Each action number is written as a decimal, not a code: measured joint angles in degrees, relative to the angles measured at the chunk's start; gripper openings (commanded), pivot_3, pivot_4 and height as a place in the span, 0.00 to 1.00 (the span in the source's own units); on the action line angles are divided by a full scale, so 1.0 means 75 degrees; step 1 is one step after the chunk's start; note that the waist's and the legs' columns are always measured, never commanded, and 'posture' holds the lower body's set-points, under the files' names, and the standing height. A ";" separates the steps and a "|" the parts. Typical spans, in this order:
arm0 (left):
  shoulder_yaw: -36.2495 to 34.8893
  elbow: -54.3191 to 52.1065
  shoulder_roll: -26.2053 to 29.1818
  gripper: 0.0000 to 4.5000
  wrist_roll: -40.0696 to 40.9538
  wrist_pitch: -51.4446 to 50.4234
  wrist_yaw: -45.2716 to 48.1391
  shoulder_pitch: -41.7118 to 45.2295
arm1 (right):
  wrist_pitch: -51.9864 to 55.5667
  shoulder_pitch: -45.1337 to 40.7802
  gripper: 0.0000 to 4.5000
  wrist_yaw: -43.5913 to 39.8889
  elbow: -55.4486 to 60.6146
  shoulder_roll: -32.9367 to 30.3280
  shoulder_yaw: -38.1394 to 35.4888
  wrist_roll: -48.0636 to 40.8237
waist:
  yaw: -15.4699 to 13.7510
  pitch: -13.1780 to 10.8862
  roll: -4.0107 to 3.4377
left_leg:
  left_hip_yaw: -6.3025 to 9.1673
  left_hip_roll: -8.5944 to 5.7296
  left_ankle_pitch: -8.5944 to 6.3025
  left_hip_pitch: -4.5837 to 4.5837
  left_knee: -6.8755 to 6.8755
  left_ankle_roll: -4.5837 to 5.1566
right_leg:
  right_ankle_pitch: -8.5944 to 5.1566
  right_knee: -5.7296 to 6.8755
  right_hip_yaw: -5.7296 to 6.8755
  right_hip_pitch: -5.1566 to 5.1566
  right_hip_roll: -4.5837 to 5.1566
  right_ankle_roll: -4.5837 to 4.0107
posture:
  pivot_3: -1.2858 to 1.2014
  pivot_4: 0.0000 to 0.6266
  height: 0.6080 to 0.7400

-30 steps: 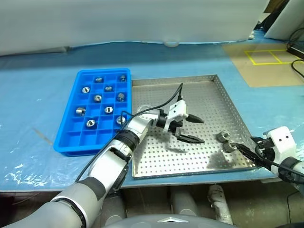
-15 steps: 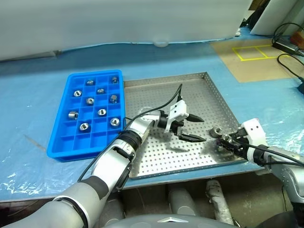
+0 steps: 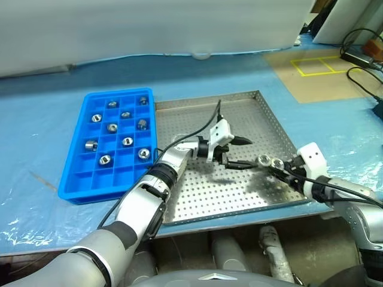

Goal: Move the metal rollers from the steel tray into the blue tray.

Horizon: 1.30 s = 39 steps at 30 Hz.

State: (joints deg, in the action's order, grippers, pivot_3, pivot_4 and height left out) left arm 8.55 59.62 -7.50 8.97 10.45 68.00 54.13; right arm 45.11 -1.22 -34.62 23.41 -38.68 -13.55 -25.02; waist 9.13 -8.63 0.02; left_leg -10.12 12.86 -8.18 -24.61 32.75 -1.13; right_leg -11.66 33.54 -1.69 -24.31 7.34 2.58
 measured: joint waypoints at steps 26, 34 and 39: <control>-0.1032 -0.0864 -0.0061 0.89 0.1873 -0.4566 -0.0135 0.0188 | -0.0053 -0.0404 0.36 0.0334 0.0337 0.0225 0.0298 -0.0364 | -0.0054 -0.0002 0.0001 | -0.0001 -0.0001 -0.0010 -0.0029 -0.0005 0.0001 | 0.0000 -0.0022 0.0003 -0.0016 0.0001 -0.0002 | 0.27 0.24 1.00; -0.0846 -0.0864 -0.0061 0.68 0.1825 -0.4621 -0.0374 0.0186 | -0.0076 -0.0534 0.36 0.0332 0.0309 0.0247 0.0412 -0.0351 | -0.0053 -0.0002 0.0001 | -0.0001 -0.0001 -0.0010 -0.0031 -0.0005 0.0000 | 0.0000 -0.0024 0.0003 -0.0018 0.0001 -0.0001 | 0.27 0.24 1.00; -0.0979 -0.0855 -0.0060 0.34 0.1850 -0.4630 -0.0604 0.0186 | -0.0178 -0.0580 0.36 0.0299 0.0311 0.0248 0.0452 -0.0323 | -0.0055 -0.0002 0.0001 | -0.0001 -0.0002 -0.0011 -0.0036 -0.0005 0.0002 | 0.0000 -0.0028 0.0004 -0.0019 0.0001 -0.0002 | 0.27 0.24 1.00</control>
State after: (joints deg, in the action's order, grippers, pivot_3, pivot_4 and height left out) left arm 1.21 53.21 -7.95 22.85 -24.27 63.47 55.52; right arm 43.77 -5.57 -32.37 25.74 -36.82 -10.16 -27.45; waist 8.72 -8.65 0.03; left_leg -10.13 12.85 -8.27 -24.87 32.72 -1.11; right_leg -11.66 33.32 -1.66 -24.45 7.35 2.57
